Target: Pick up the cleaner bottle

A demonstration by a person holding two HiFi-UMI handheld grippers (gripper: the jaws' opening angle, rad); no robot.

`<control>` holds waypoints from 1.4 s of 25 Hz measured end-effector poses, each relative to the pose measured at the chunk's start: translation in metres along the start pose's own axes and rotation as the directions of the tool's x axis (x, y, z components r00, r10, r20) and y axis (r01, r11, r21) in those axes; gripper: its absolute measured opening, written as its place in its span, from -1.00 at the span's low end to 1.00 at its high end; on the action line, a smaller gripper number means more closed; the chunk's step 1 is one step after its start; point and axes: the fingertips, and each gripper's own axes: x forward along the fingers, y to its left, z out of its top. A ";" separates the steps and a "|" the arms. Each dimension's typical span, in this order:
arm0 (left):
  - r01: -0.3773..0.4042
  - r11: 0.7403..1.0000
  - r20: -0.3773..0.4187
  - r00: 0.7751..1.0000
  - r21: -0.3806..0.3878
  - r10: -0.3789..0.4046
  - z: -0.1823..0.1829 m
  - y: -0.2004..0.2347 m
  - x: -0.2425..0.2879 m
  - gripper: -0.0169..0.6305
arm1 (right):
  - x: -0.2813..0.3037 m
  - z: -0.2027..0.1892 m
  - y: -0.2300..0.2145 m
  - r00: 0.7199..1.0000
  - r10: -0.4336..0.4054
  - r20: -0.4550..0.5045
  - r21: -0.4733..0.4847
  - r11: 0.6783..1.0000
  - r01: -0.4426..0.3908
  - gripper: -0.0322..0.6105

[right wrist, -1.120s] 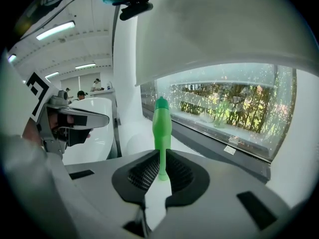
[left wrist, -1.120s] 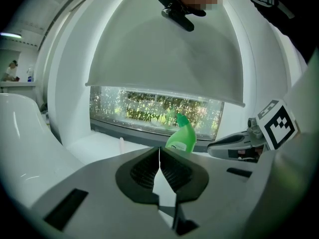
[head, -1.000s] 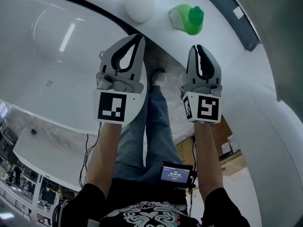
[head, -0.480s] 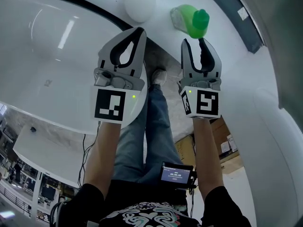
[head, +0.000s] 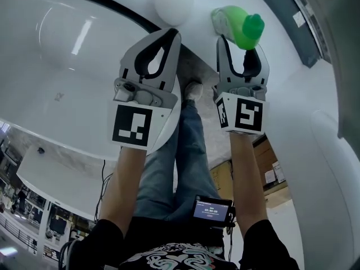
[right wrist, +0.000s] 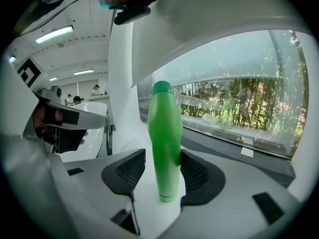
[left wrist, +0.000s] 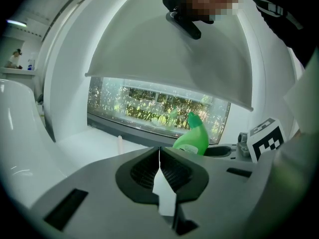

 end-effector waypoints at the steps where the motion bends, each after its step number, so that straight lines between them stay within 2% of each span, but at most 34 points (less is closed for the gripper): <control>1: 0.000 1.000 -0.002 1.000 -0.004 0.000 0.000 0.000 0.000 -0.89 | 0.002 0.001 -0.001 1.000 -0.003 0.009 0.003 1.000 0.003 -0.24; 11: 0.002 1.000 -0.013 1.000 -0.006 -0.002 -0.002 0.008 0.006 -0.89 | 0.025 0.008 -0.005 0.999 -0.012 0.051 0.003 1.000 0.012 -0.24; 16: 0.024 0.999 -0.026 0.999 0.027 -0.023 -0.006 -0.002 0.015 -0.89 | 0.028 0.012 -0.006 0.996 -0.003 0.086 0.012 1.000 0.002 -0.24; 20: 0.033 0.999 -0.034 0.999 0.017 -0.032 -0.010 -0.005 0.017 -0.89 | 0.030 0.018 -0.008 0.994 -0.005 0.113 0.024 1.000 0.002 -0.24; 29: 0.039 0.999 -0.052 0.998 0.011 -0.039 -0.020 -0.006 0.020 -0.89 | 0.037 0.022 -0.008 0.992 -0.035 0.120 -0.077 0.996 0.045 -0.24; 35: 0.031 0.999 -0.053 0.998 0.008 -0.031 -0.020 -0.002 0.019 -0.89 | 0.037 0.024 -0.007 0.986 0.005 0.167 0.028 1.000 -0.010 -0.24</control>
